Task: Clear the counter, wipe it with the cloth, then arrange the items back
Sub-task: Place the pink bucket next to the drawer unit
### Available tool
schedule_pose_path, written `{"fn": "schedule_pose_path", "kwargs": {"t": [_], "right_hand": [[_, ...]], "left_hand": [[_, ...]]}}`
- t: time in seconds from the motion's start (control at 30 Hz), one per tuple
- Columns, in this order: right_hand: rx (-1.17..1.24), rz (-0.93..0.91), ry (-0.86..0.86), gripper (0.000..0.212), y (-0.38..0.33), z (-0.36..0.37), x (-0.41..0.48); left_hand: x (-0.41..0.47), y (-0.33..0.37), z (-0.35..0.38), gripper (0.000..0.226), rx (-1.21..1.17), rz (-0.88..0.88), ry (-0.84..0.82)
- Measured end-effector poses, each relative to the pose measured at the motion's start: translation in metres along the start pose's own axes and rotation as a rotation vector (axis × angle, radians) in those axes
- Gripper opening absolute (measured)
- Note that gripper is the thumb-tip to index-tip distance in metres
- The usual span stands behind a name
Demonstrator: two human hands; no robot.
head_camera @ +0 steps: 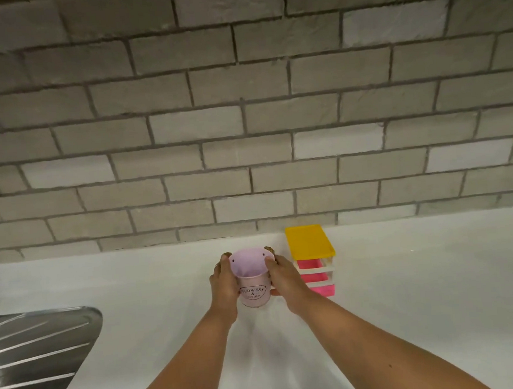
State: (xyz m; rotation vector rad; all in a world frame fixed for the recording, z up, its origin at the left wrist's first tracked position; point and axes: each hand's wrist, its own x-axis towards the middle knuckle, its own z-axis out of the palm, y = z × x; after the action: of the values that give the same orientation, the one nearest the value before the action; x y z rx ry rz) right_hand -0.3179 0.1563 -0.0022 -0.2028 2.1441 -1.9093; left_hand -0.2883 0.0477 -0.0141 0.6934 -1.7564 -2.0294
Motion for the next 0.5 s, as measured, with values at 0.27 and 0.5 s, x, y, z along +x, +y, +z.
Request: {"fn": "schedule_pose_path", "kwargs": {"t": [0.27,0.5], "right_hand": [[-0.105,0.024,0.057,0.039,0.009,0.014,0.024],[-0.102,0.009,0.087,0.040,0.013,0.015,0.036]], "left_hand": [[0.033,-0.012,0.003,0.037,-0.037,-0.072,-0.005],[0.050,-0.024,0.009,0.041,-0.017,-0.045,-0.019]]}}
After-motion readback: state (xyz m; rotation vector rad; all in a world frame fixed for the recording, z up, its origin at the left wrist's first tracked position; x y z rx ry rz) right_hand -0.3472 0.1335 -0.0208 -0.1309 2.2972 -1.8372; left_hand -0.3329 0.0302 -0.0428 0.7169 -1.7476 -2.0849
